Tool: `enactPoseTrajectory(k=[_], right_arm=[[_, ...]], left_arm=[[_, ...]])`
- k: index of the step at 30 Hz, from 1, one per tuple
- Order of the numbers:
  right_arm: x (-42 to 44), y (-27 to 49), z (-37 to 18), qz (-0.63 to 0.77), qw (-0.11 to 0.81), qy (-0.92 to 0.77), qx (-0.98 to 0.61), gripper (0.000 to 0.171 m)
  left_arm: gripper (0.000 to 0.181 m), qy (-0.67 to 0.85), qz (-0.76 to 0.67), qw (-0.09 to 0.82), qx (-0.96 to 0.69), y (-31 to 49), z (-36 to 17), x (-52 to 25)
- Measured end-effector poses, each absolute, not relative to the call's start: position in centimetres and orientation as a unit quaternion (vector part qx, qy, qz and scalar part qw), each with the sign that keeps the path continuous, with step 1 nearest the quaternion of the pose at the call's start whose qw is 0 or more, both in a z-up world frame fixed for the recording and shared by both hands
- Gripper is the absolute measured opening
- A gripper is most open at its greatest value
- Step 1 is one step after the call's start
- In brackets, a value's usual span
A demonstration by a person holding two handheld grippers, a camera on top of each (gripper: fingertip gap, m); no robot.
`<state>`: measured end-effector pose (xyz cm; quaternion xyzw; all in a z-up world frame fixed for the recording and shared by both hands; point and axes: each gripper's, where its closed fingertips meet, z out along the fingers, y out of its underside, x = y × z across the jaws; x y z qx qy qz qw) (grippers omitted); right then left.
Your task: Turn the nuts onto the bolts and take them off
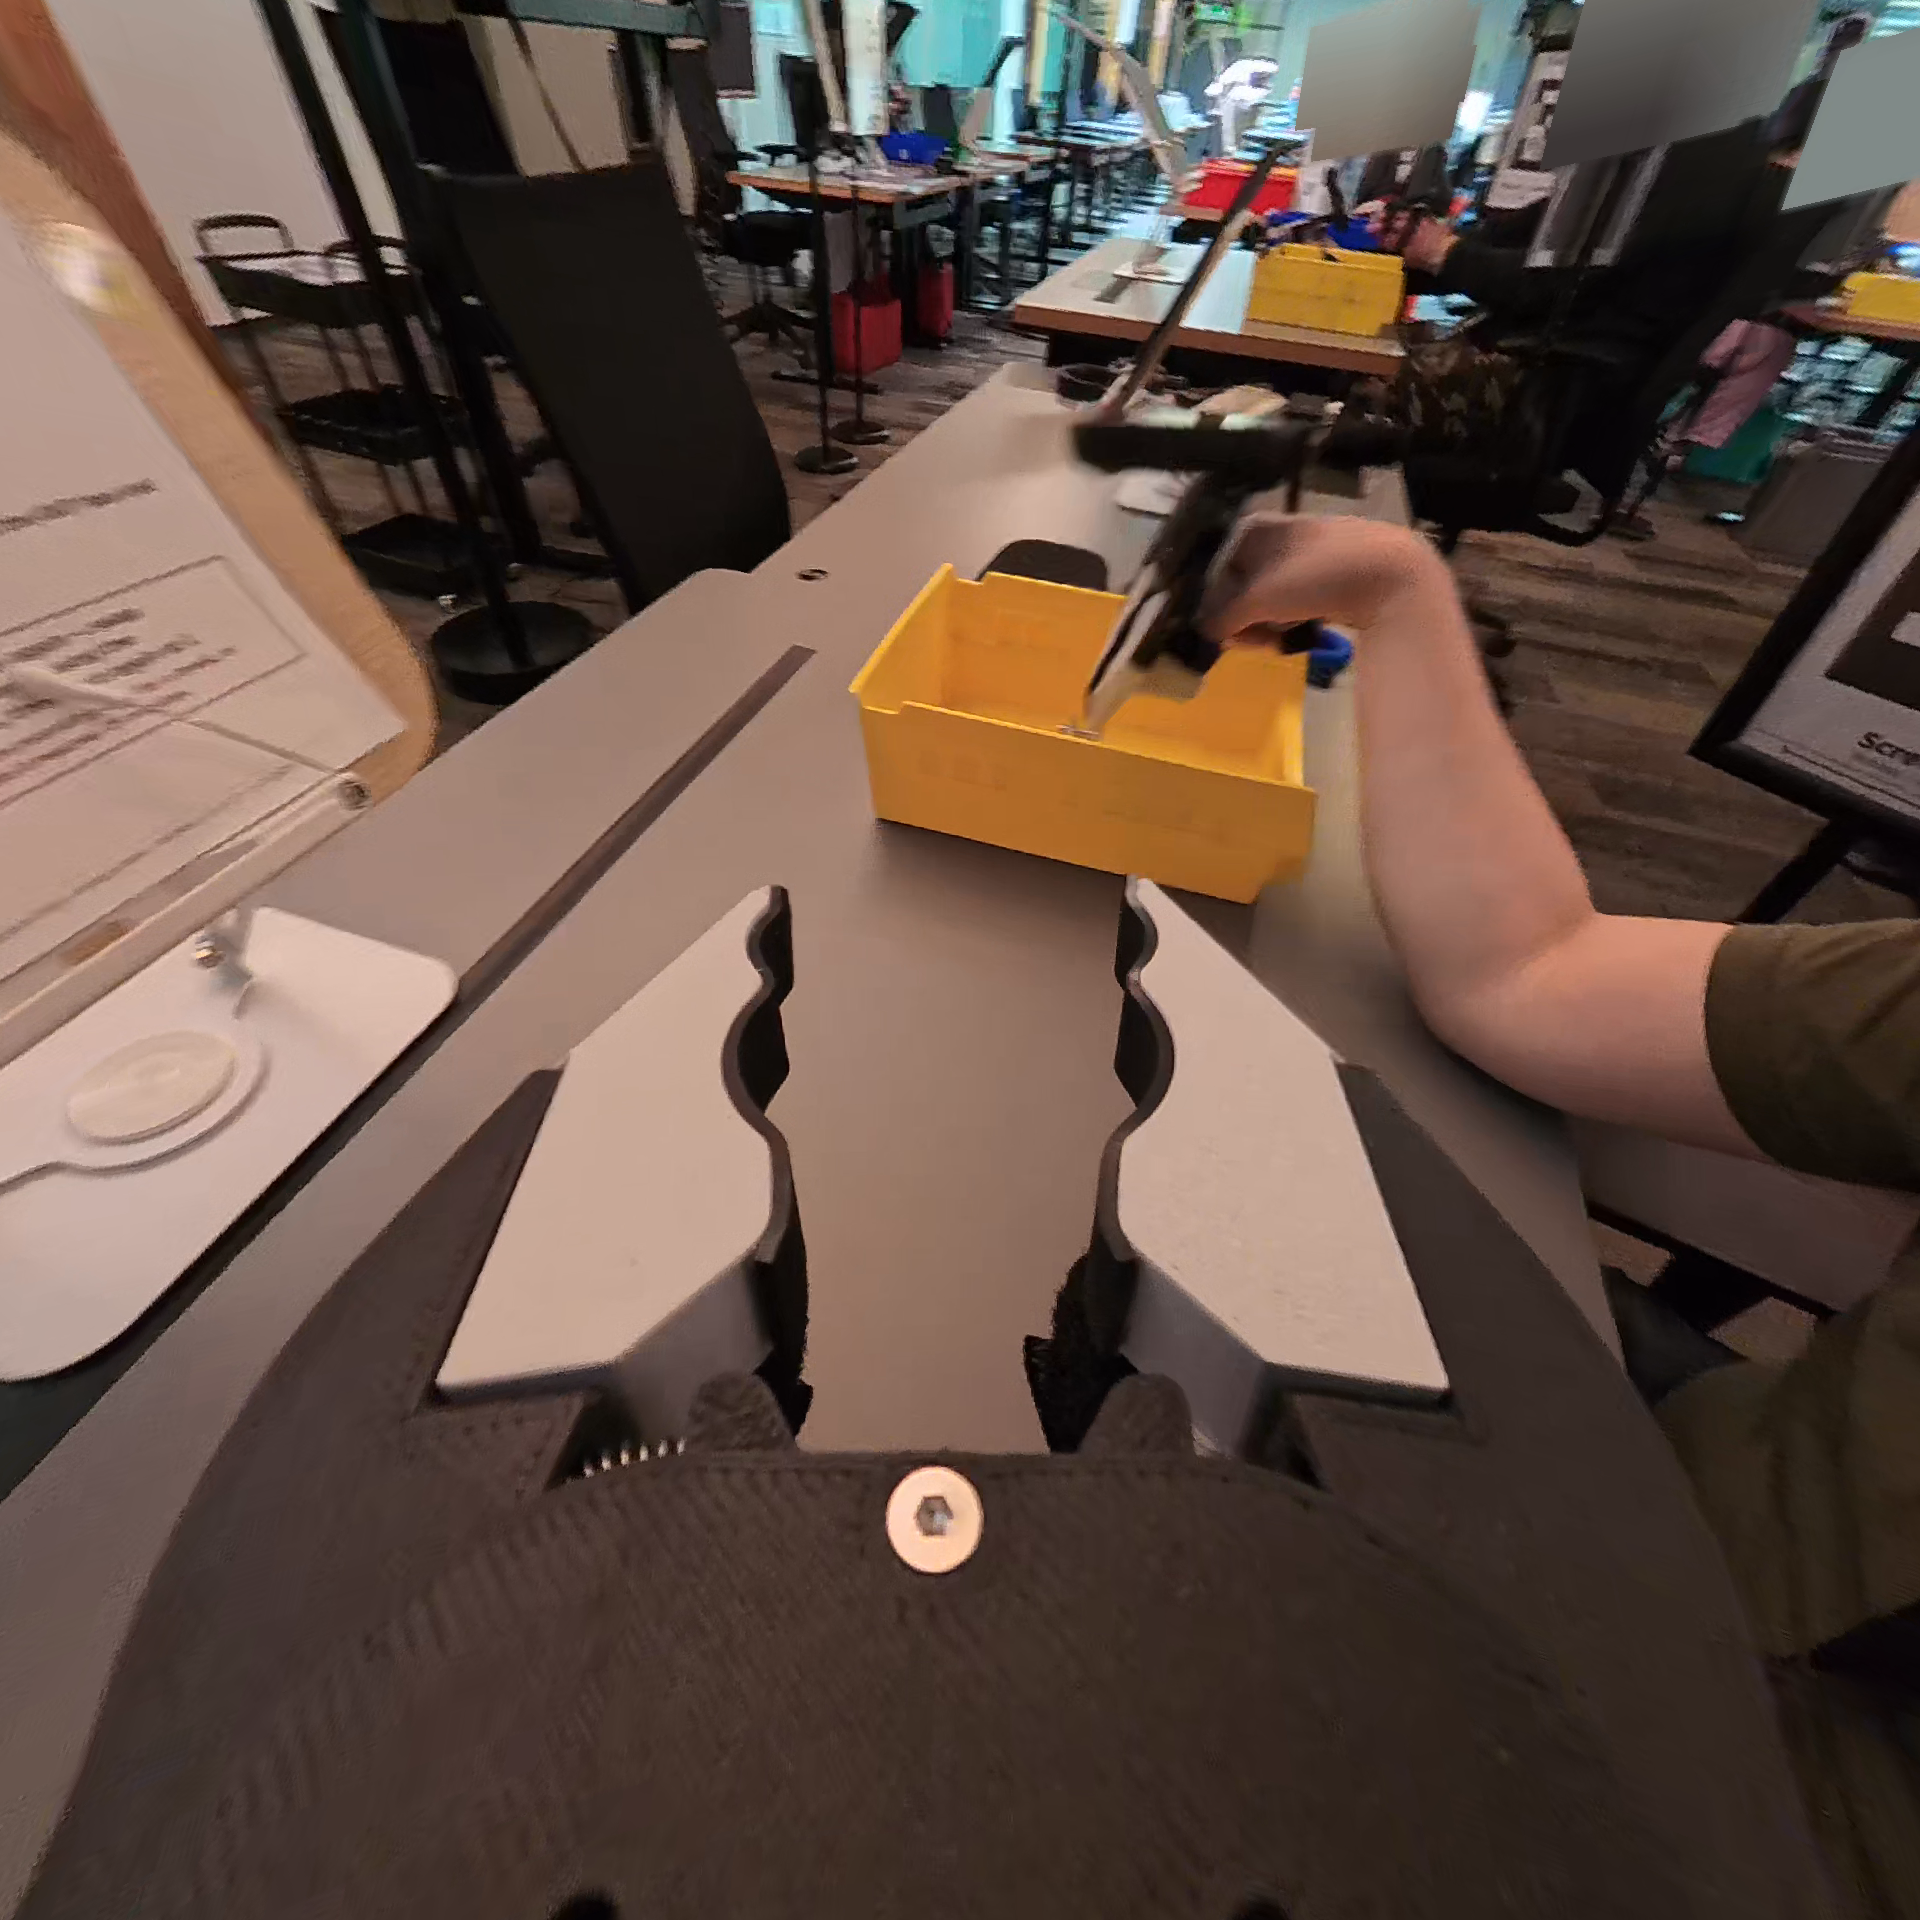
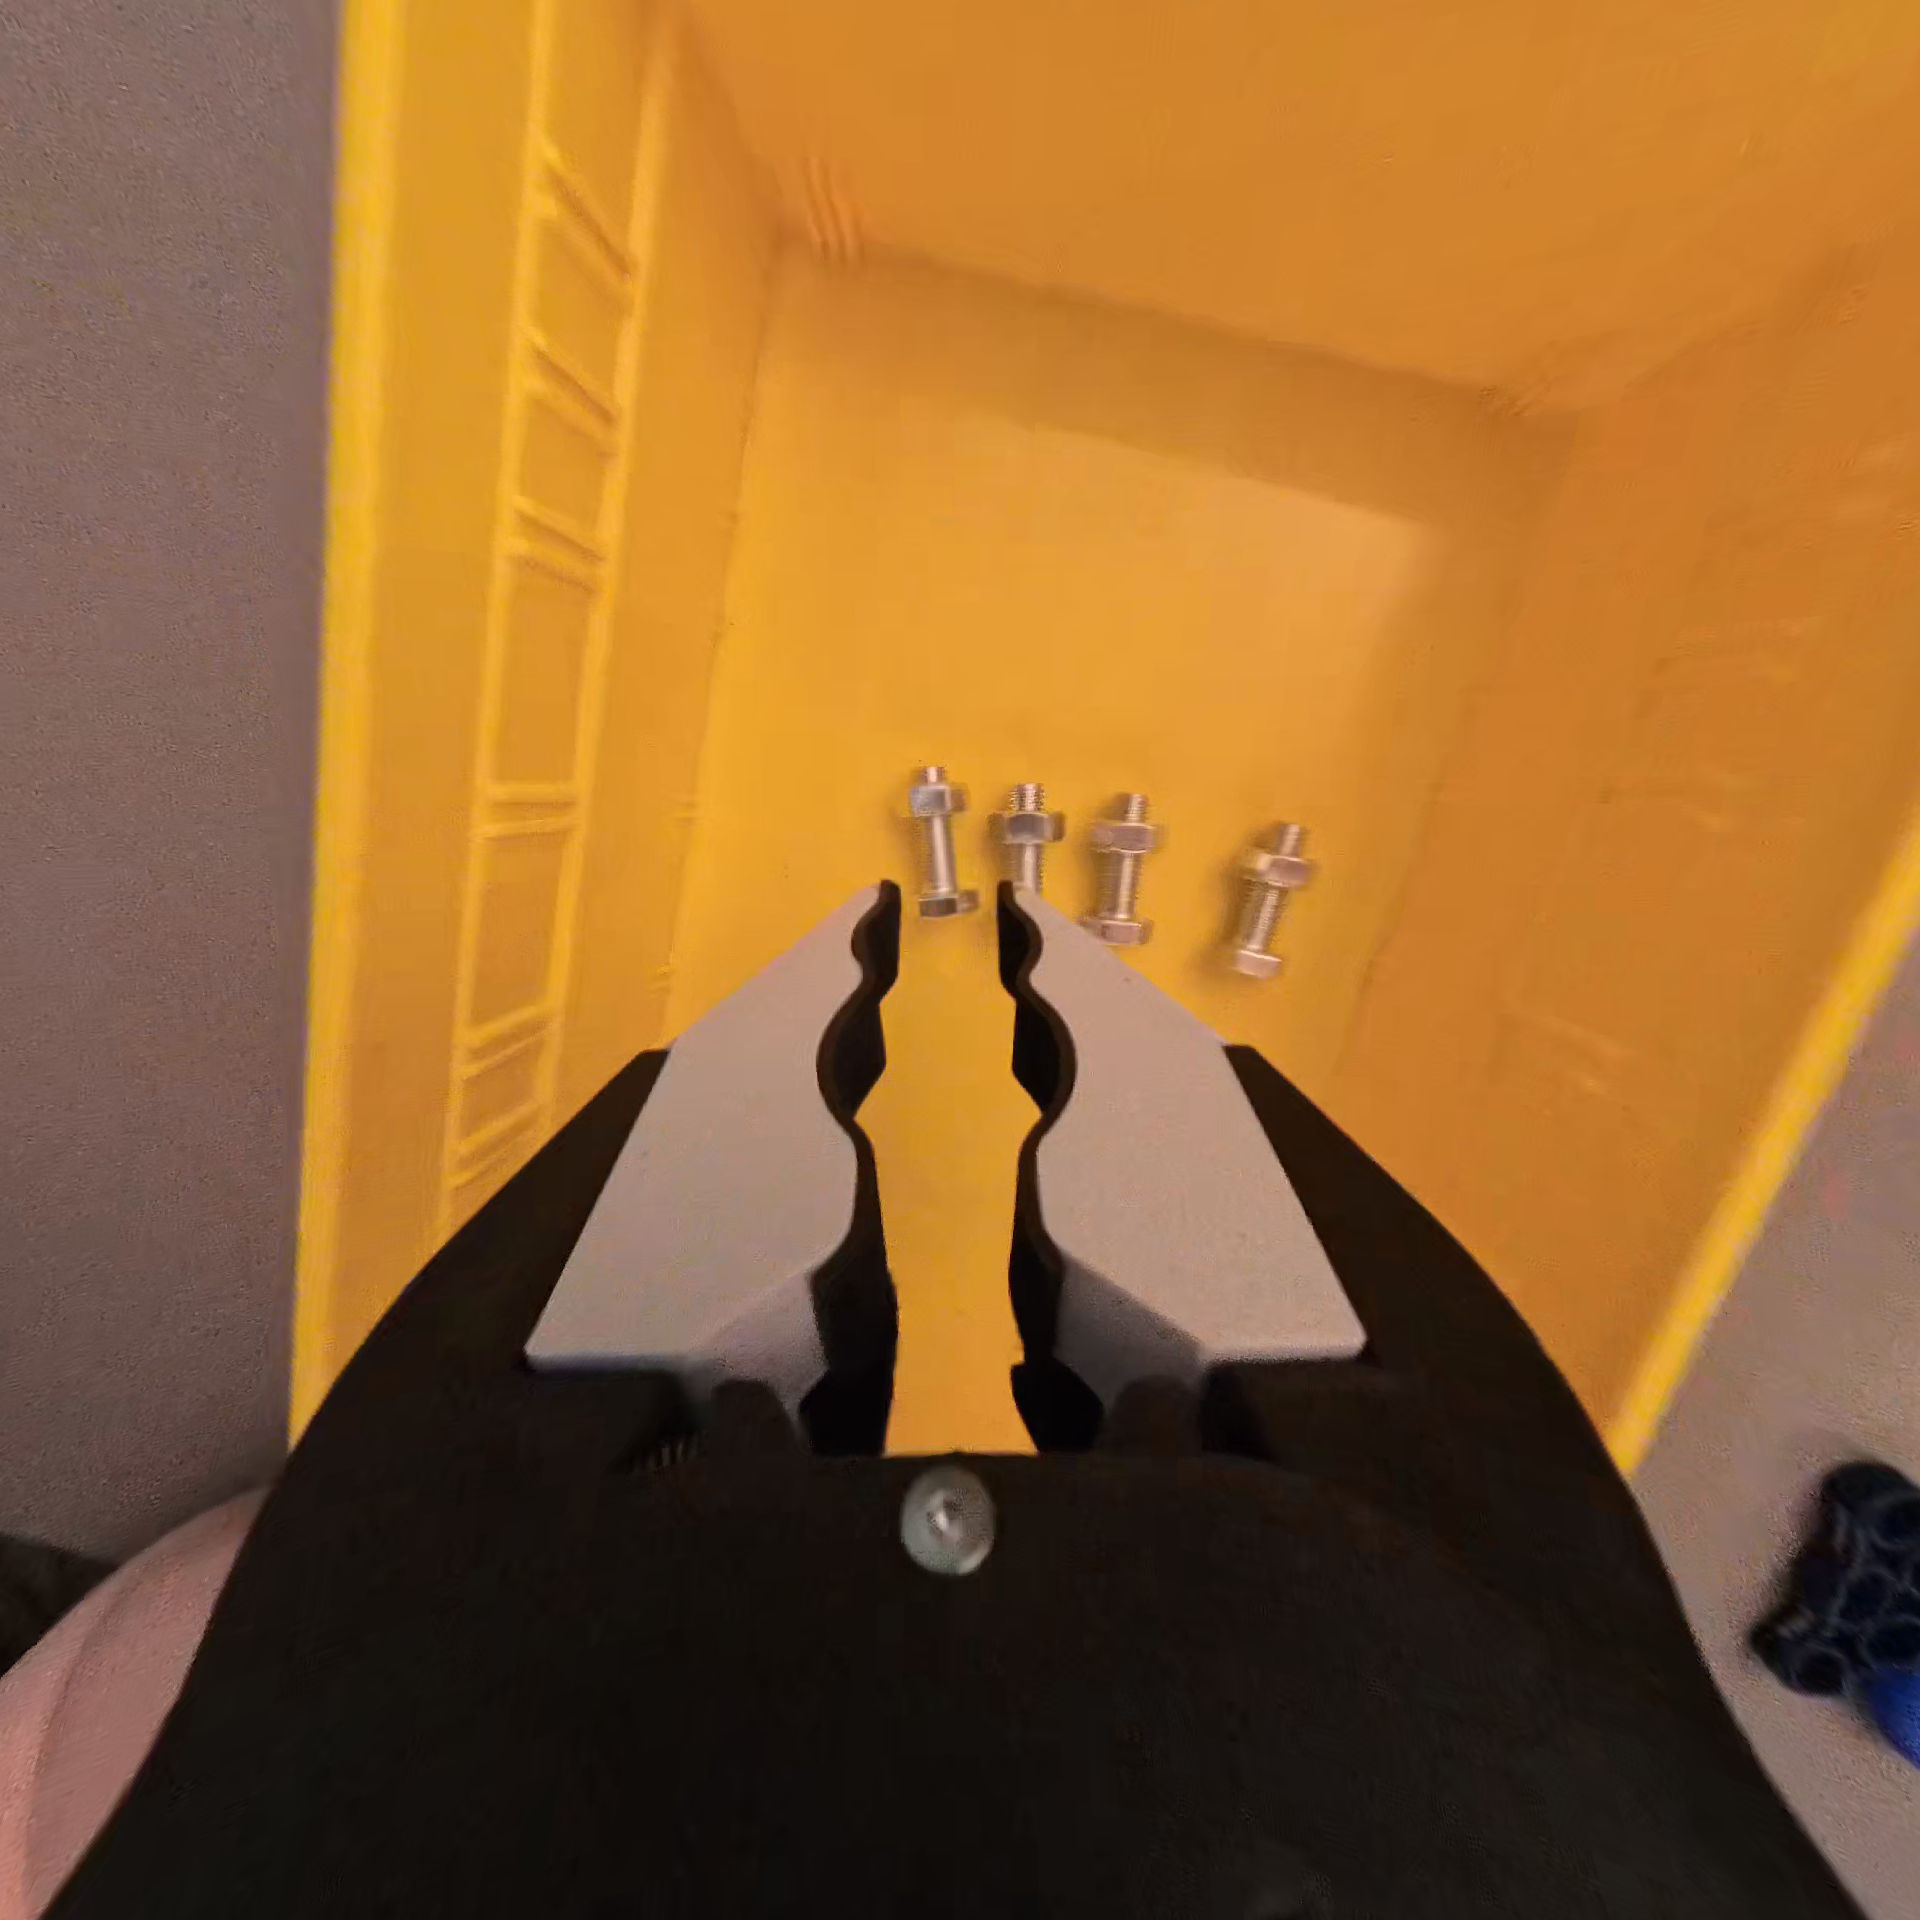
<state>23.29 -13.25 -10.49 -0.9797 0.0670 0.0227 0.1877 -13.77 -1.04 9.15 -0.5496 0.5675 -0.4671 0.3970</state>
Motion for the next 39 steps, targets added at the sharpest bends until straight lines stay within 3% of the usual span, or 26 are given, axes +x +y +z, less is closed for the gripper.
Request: enactPoseTrajectory(k=[4,7,10,19,22,26,30,35,39], right_arm=[[29.5,-15.3,-0.6,-0.131,0.401,0.155,-0.893,0.031],[33.8,-18.7,1.4,-0.184,0.471,0.226,-0.833,0.043],[35.8,-20.7,-3.8,-0.159,0.397,0.260,-0.866,0.049],[32.8,-20.0,-10.4,-0.029,0.273,0.273,-0.922,0.032],[31.5,-20.3,-11.7,0.008,0.230,0.276,-0.933,0.006],[27.5,-19.0,-11.9,0.070,0.203,0.222,-0.951,0.008],[24.0,-17.2,-12.0,0.091,0.145,0.186,-0.968,0.008],[20.5,-15.0,-12.1,0.103,0.101,0.136,-0.980,0.006],[17.8,-14.1,-12.1,0.120,0.072,0.104,-0.985,0.007]], left_arm=[[0.074,0.508,-0.381,0.472,-0.611,3.5,10.4,-18.0],[0.101,0.417,-0.252,0.522,-0.700,8.8,10.1,-25.0],[0.123,0.297,-0.117,0.505,-0.802,13.1,7.7,-34.6],[0.124,0.118,-0.030,0.486,-0.865,14.8,5.2,-48.0],[0.130,0.102,-0.029,0.451,-0.886,14.9,3.2,-49.6],[0.133,0.054,0.003,0.383,-0.922,15.0,-0.3,-53.2],[0.123,0.035,0.005,0.314,-0.949,15.1,-3.9,-55.3],[0.096,0.048,-0.025,0.210,-0.976,14.3,-8.9,-55.4],[0.037,0.084,-0.107,0.141,-0.981,12.9,-10.9,-52.5]])
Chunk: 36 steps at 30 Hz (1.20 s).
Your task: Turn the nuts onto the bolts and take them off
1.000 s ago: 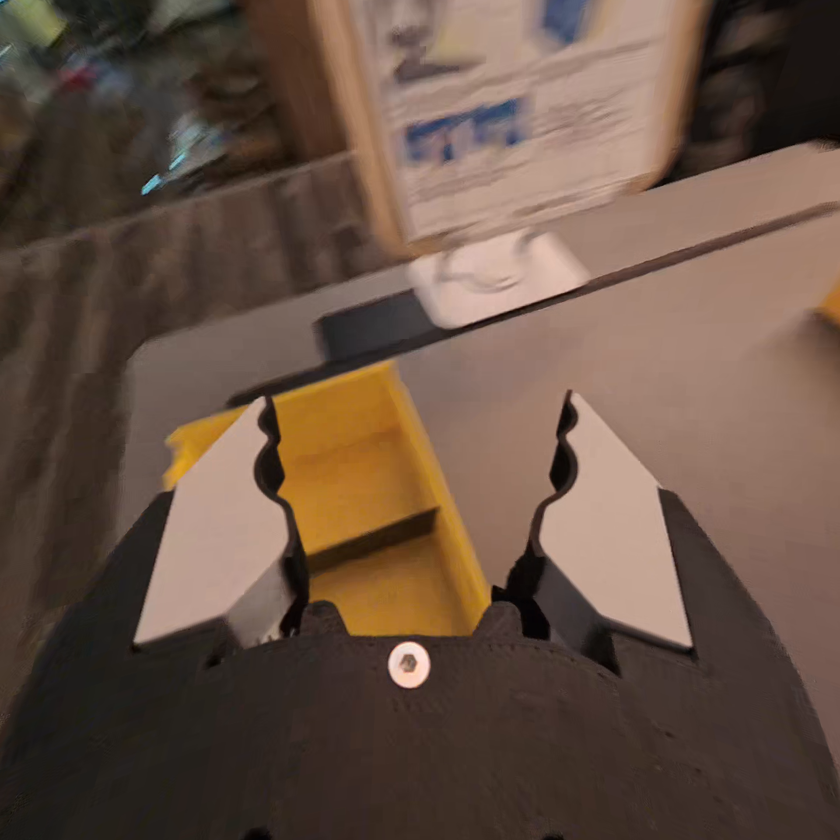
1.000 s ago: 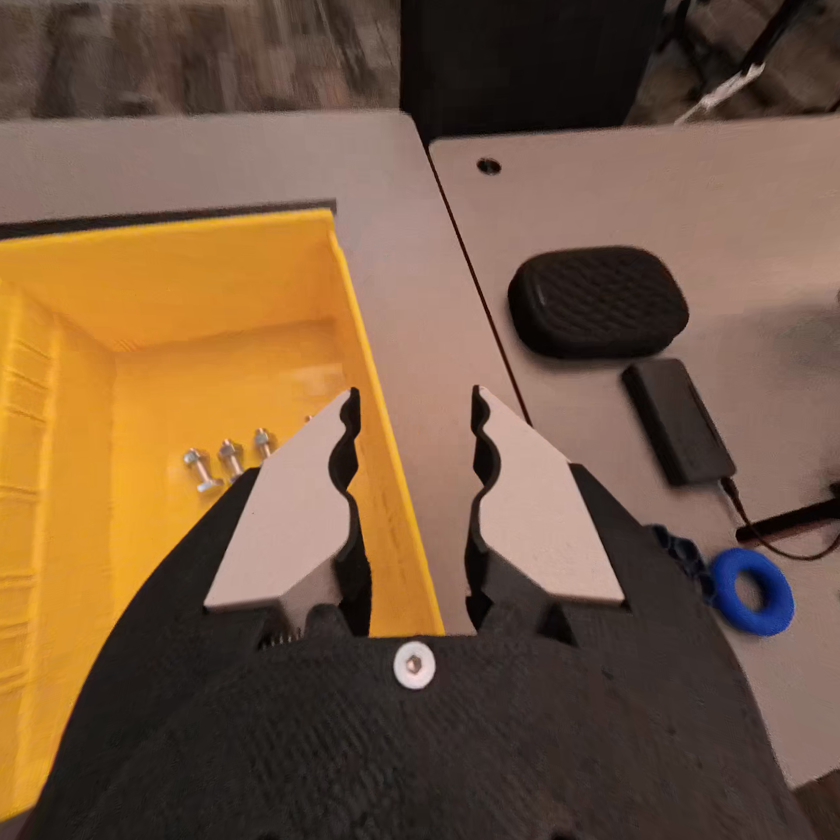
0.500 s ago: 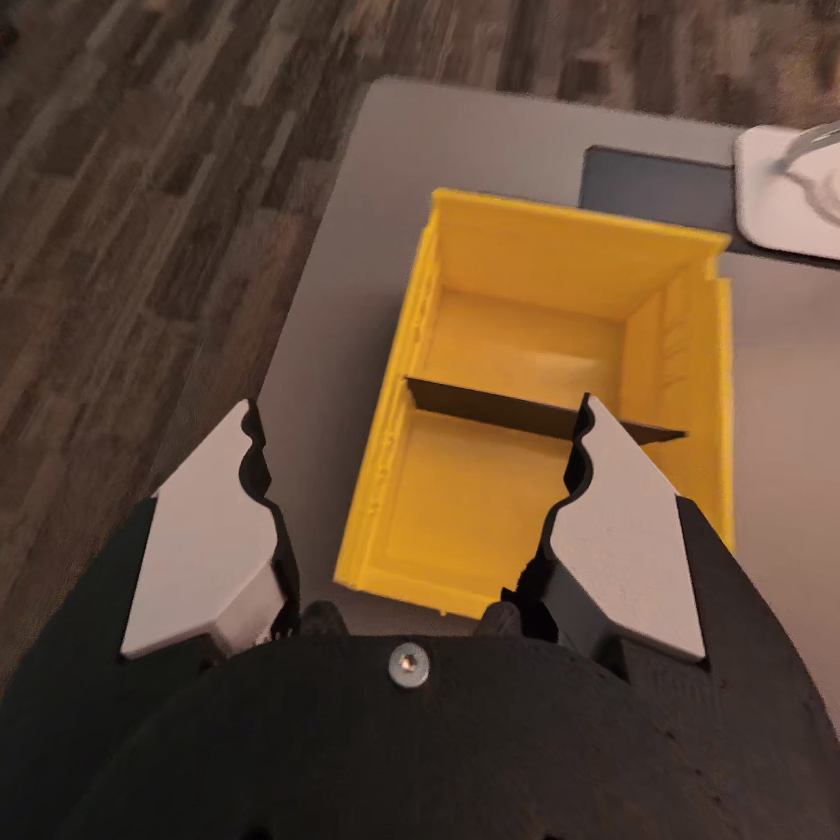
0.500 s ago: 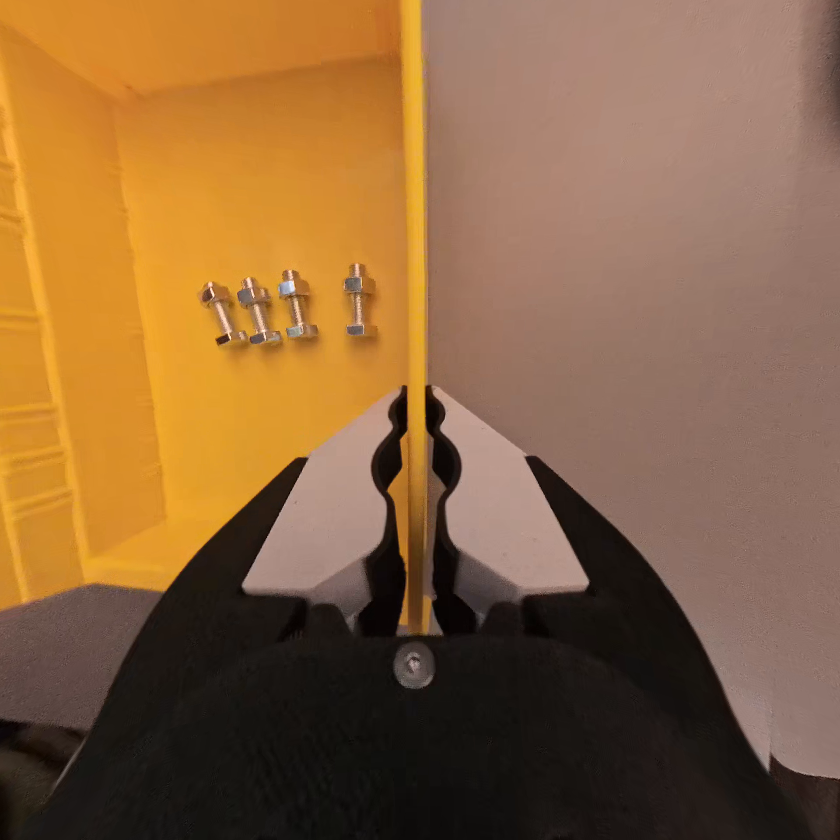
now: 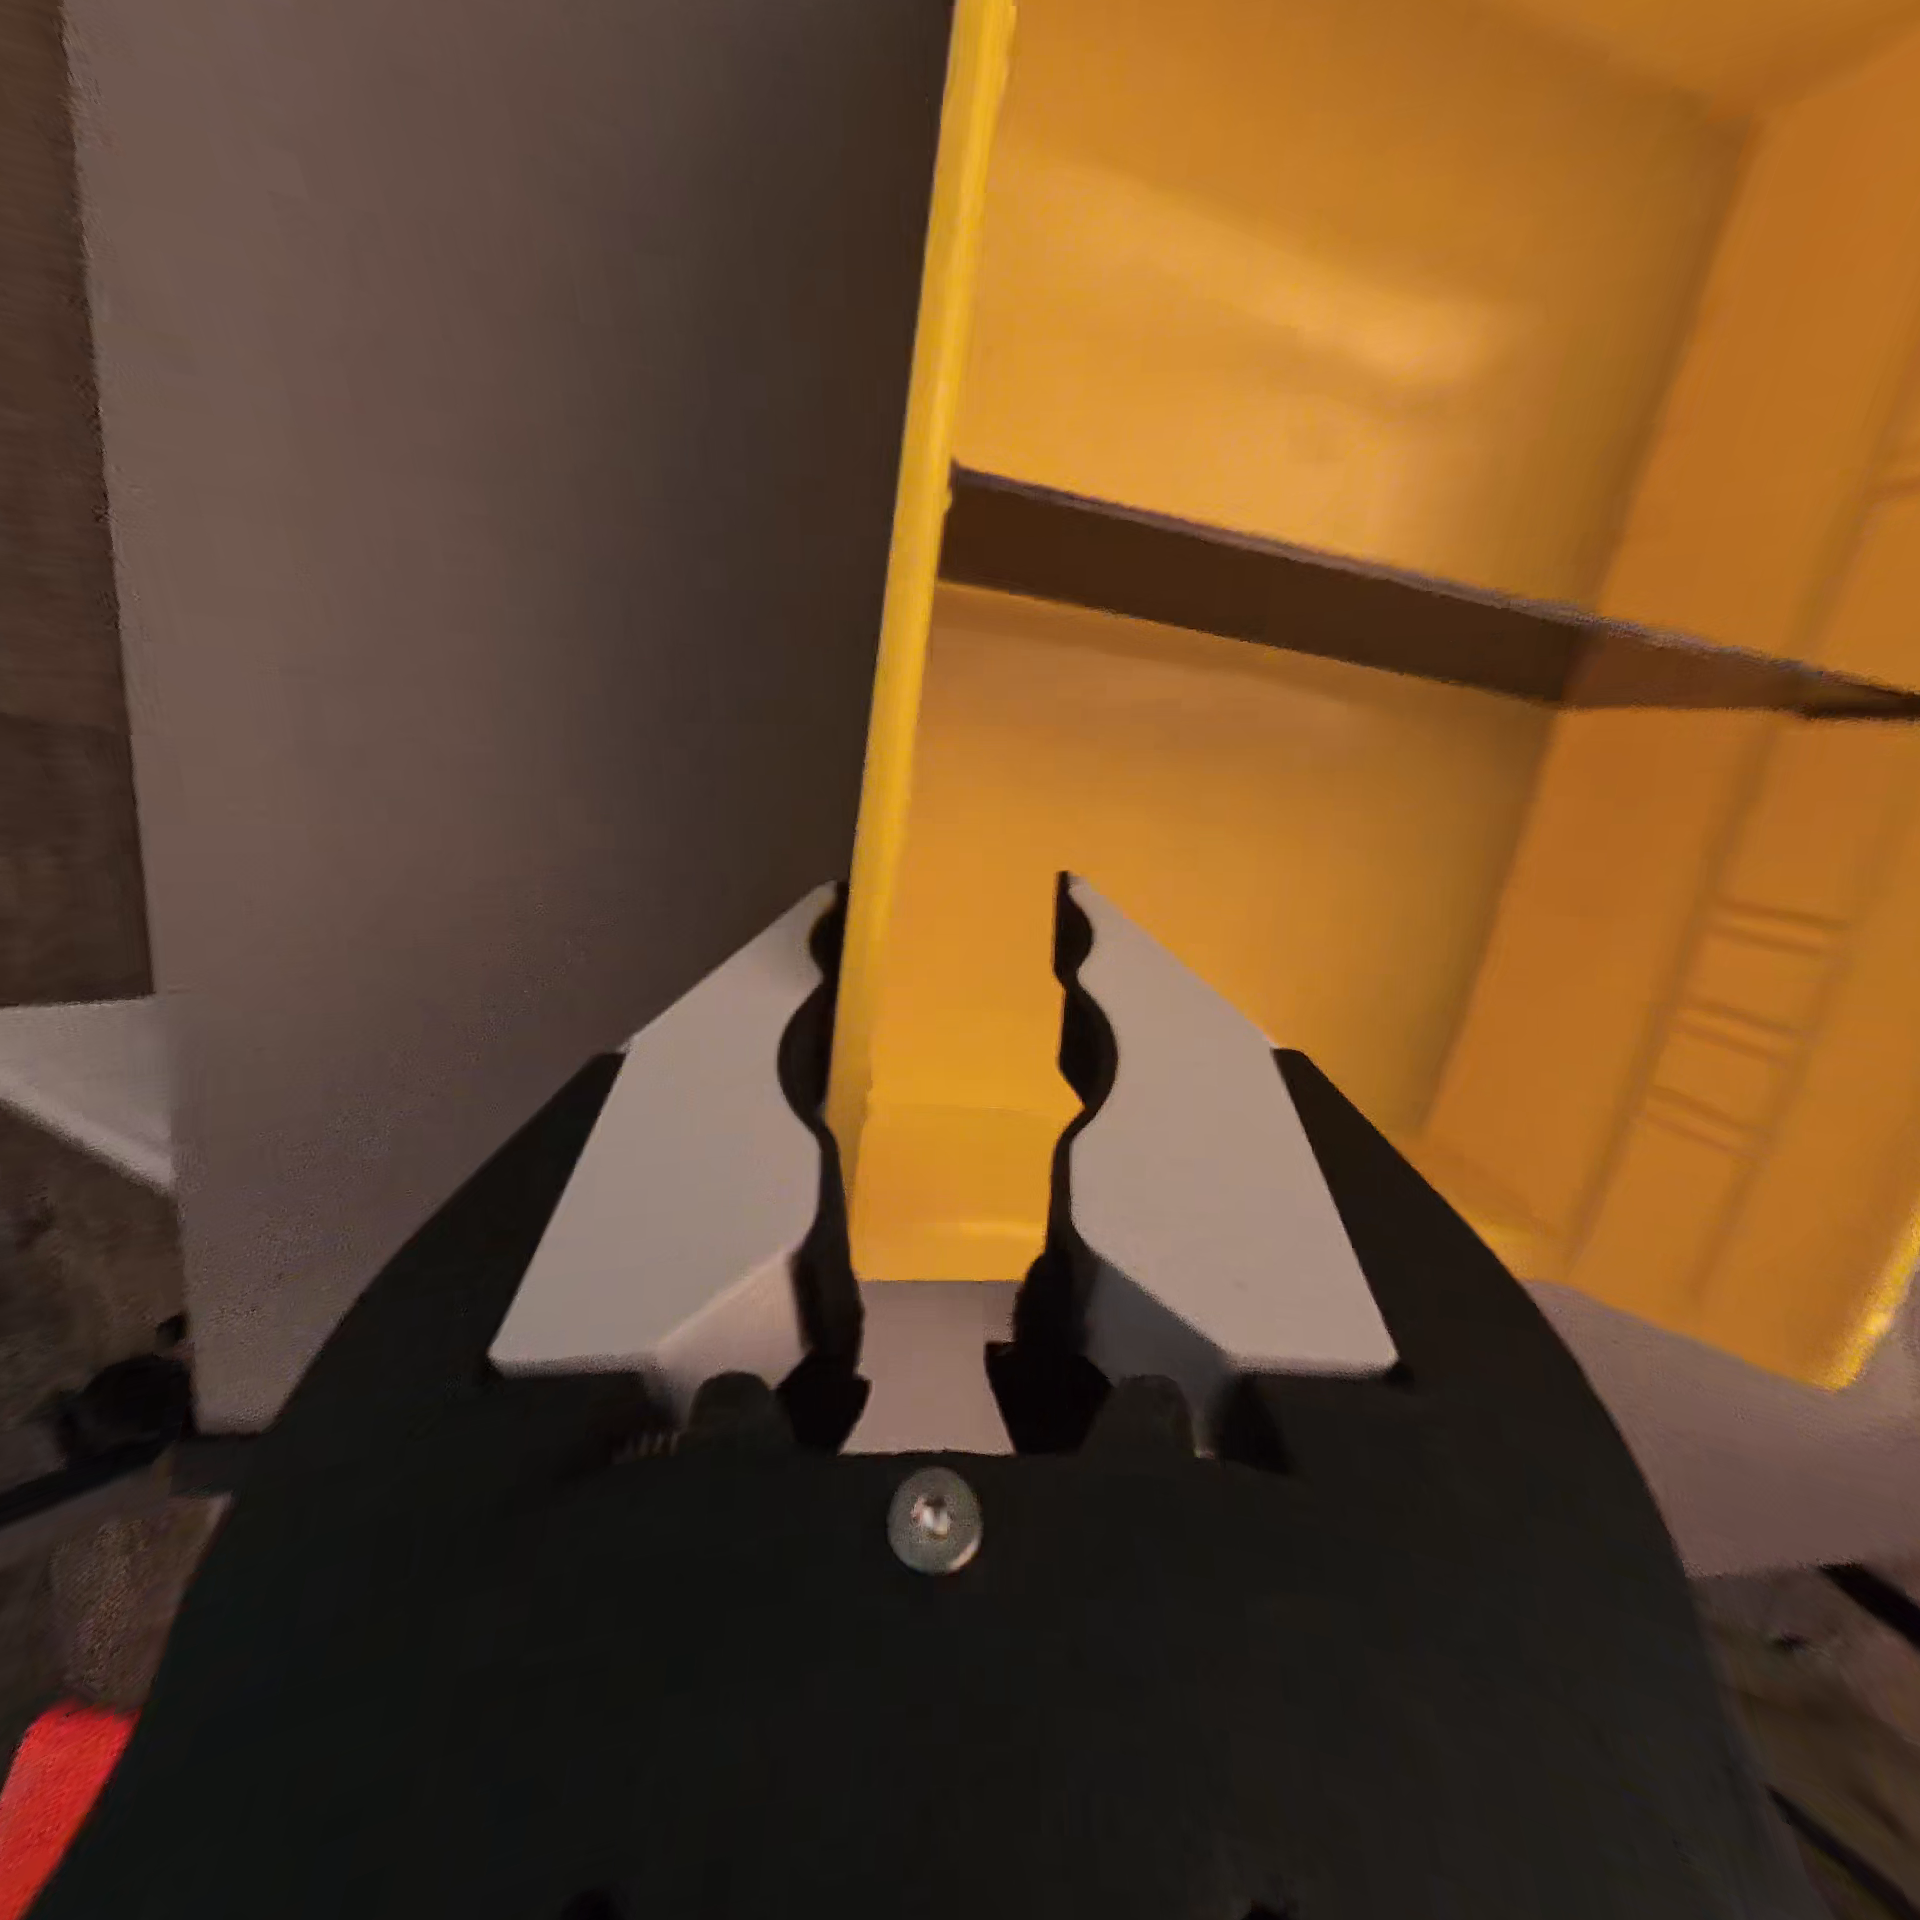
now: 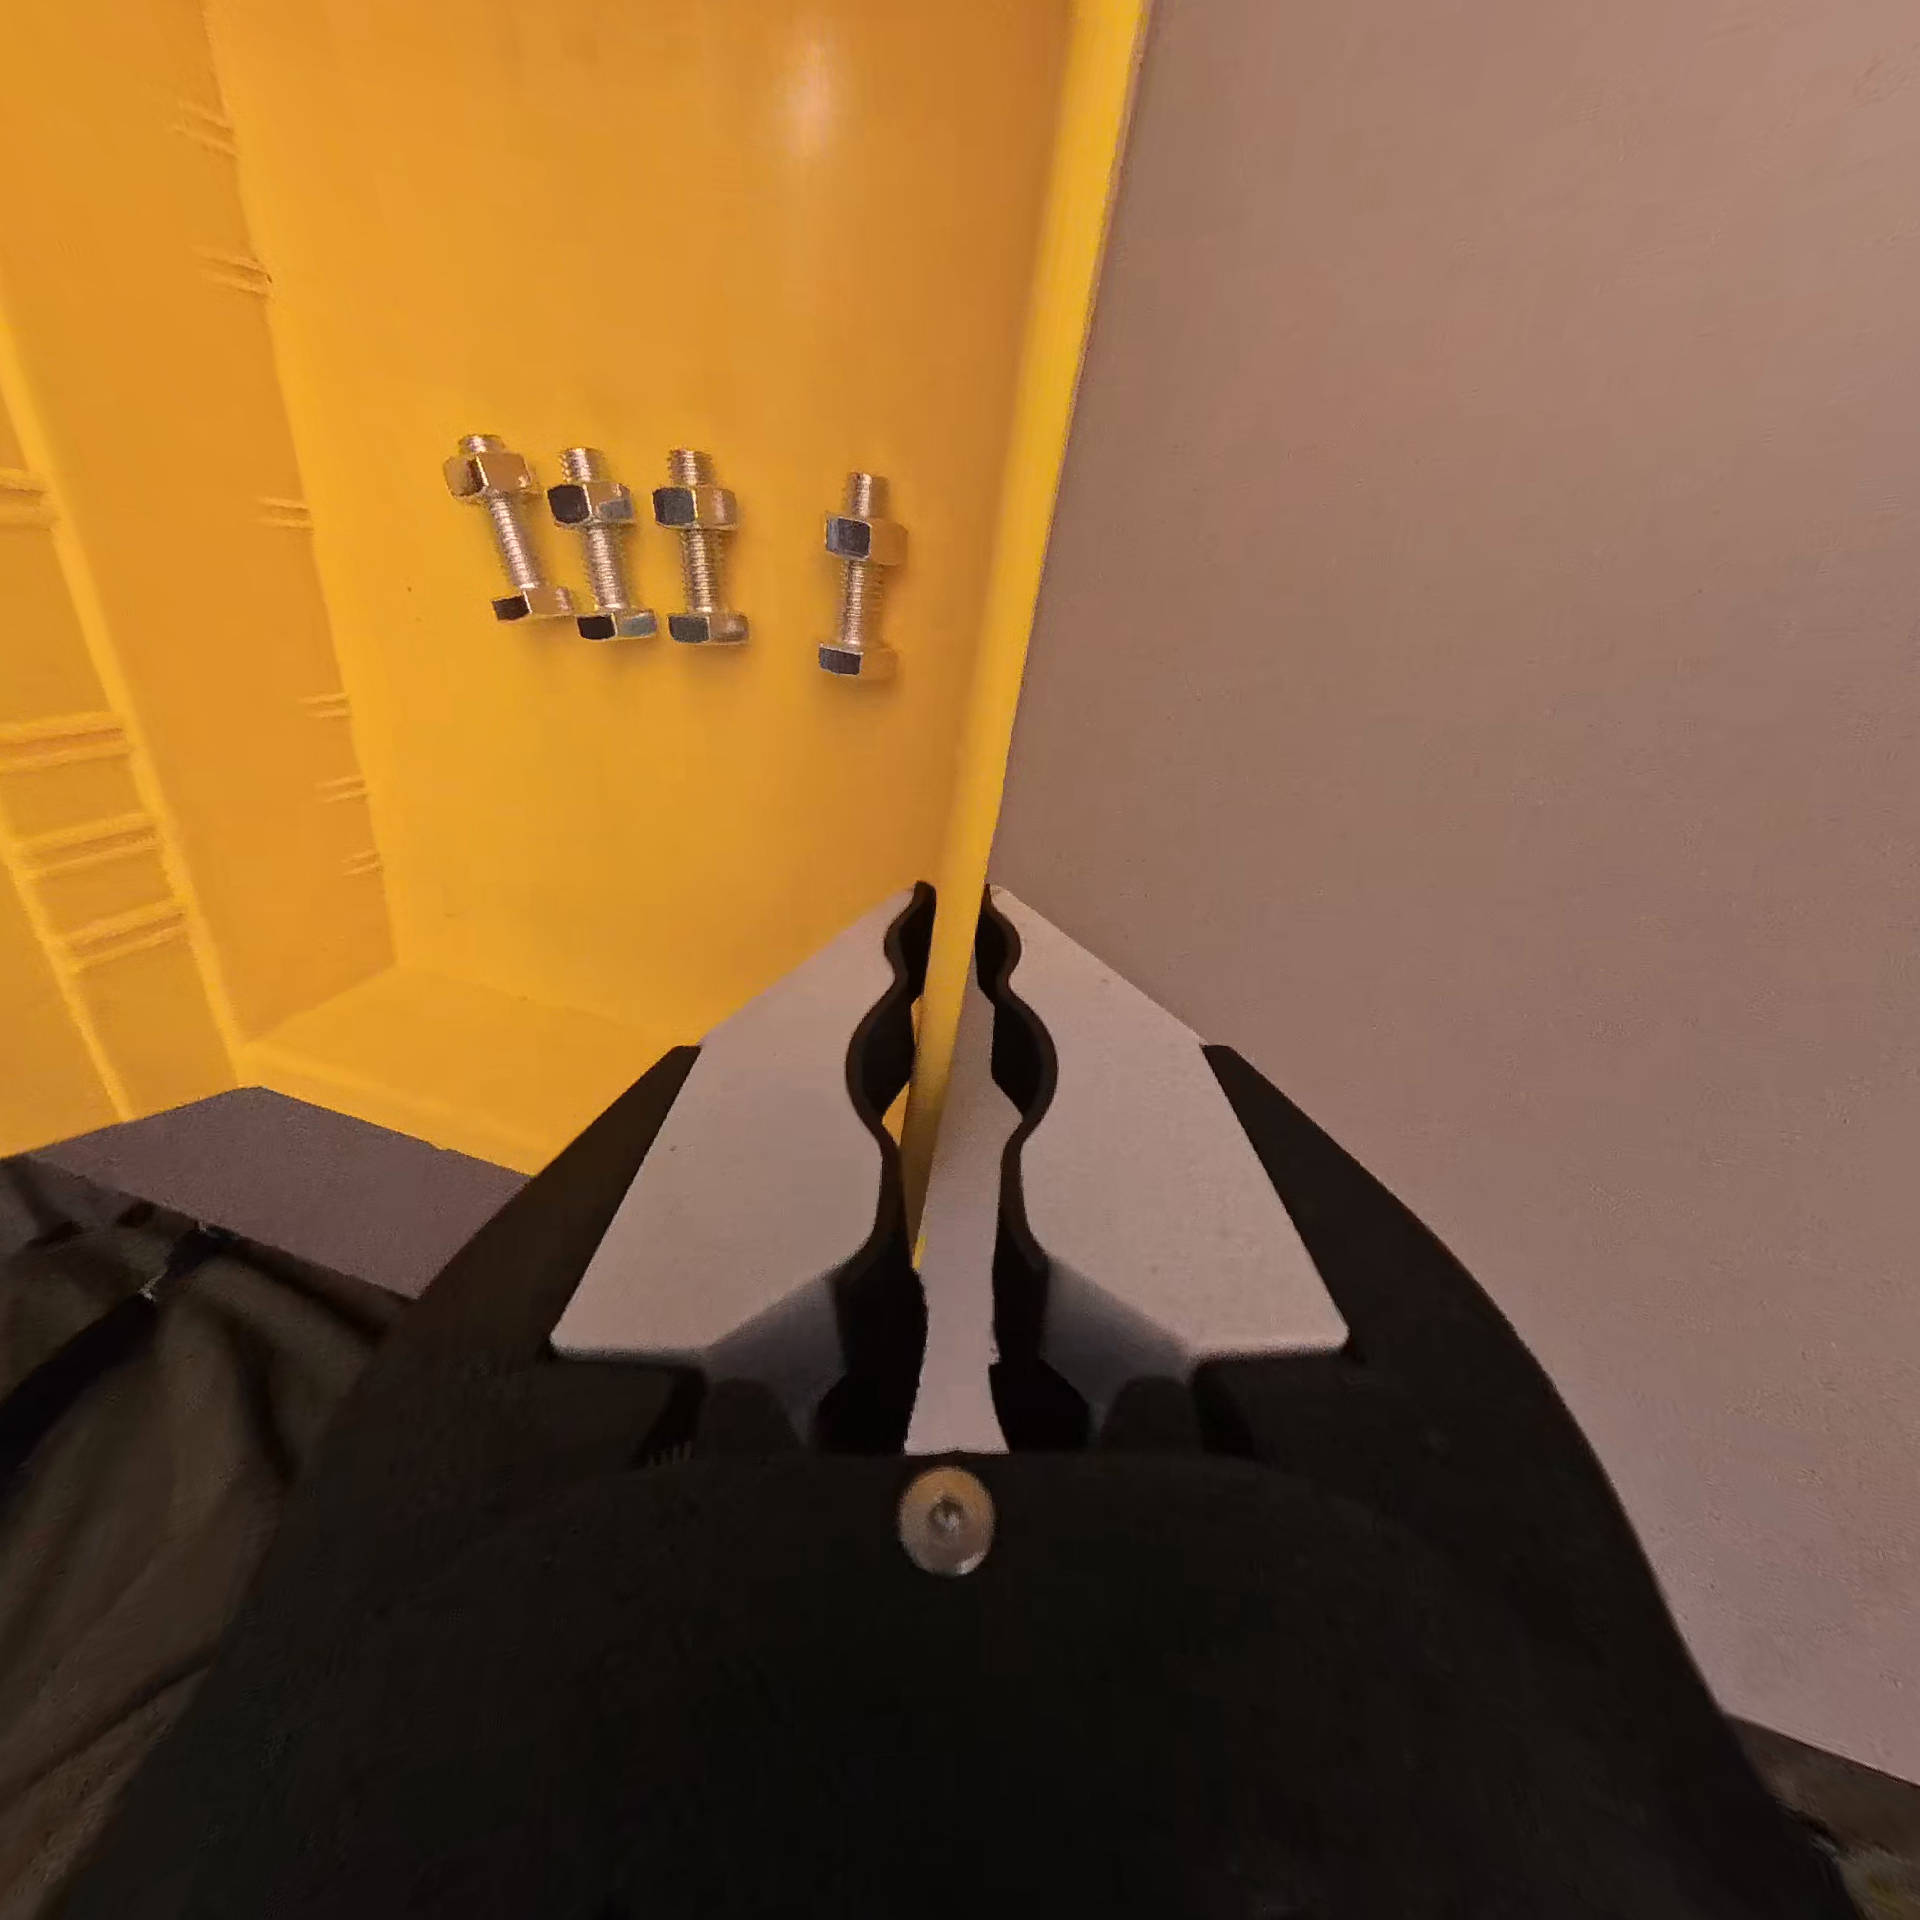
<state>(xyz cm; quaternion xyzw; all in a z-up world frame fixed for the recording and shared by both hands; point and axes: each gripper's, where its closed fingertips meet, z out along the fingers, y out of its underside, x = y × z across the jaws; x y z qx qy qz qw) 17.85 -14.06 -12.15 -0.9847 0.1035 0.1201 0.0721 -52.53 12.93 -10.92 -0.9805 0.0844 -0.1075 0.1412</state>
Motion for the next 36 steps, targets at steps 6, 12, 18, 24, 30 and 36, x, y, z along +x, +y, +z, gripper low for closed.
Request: enactPoseTrajectory(k=[6,12,18,24,30,36], right_arm=[[15.4,-12.8,-12.3,0.108,0.022,0.096,-0.989,0.003],[12.4,-11.5,-12.2,0.112,-0.006,0.082,-0.990,0.003],[10.3,-11.1,-12.1,0.090,-0.023,0.059,-0.994,0.004],[11.0,-10.5,-9.8,0.093,0.037,0.044,-0.994,0.011],[10.4,-8.0,0.1,0.014,0.278,0.073,-0.958,0.021],[-8.2,-2.5,8.9,0.214,0.467,-0.179,-0.839,0.038]], left_arm=[[0.005,0.216,-0.058,0.066,-0.972,10.9,-11.7,-48.8],[0.013,0.318,-0.015,0.015,-0.948,9.3,-11.8,-42.2],[0.014,0.409,0.016,-0.044,-0.911,5.4,-12.3,-37.5],[0.039,0.455,-0.002,0.000,-0.891,3.9,-10.3,-34.7],[0.049,0.450,-0.037,0.163,-0.877,4.2,-3.9,-34.7],[0.039,0.437,-0.089,0.341,-0.827,4.7,3.1,-33.3]])
